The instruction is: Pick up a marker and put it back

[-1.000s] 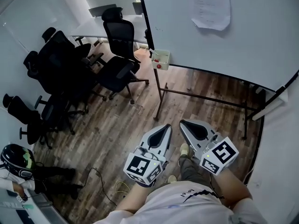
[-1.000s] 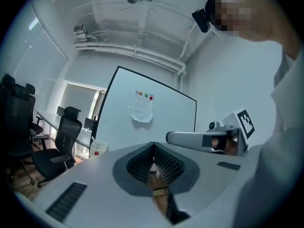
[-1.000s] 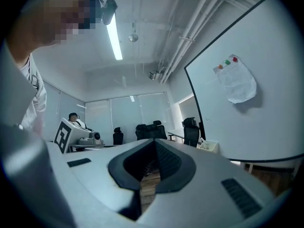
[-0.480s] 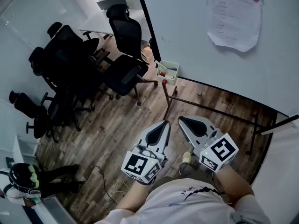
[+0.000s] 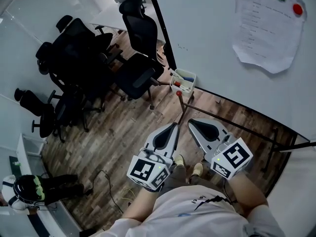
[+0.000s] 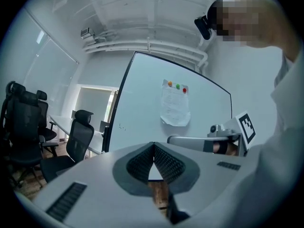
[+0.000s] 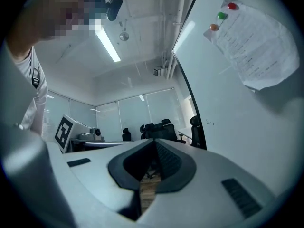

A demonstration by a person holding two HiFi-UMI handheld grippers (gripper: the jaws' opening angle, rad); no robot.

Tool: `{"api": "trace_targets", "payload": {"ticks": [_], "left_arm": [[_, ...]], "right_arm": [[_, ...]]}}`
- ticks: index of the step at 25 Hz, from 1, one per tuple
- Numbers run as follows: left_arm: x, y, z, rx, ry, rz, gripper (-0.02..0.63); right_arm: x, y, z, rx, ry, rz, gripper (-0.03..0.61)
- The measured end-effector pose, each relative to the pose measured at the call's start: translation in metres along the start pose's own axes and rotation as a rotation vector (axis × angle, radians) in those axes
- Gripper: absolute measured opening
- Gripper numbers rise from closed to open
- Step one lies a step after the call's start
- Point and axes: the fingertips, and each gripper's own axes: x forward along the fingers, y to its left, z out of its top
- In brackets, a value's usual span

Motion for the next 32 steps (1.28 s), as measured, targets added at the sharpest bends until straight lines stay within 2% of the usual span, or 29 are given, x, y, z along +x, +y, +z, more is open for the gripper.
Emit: {"api": "trace_targets", "payload": {"ticks": [7, 16, 26, 32], "left_arm": [[0.04, 0.036, 0.0, -0.008, 0.001, -0.017, 0.011], [0.099, 0.117, 0.004, 0.006, 0.006, -0.042, 0.011], [0.154, 0.193, -0.016, -0.022, 0.043, -0.086, 0.012], [0.182, 0.221, -0.037, -0.017, 0.077, -0.104, 0.012]], "right_arm": [[0.033, -0.039, -0.007, -0.009, 0.027, -0.045, 0.014], [0.116, -0.095, -0.017, -0.054, 0.077, -0.11, 0.015], [0.185, -0.158, -0.068, -0.069, 0.196, -0.22, 0.016], [0.211, -0.191, -0.104, -0.099, 0.283, -0.277, 0.019]]}}
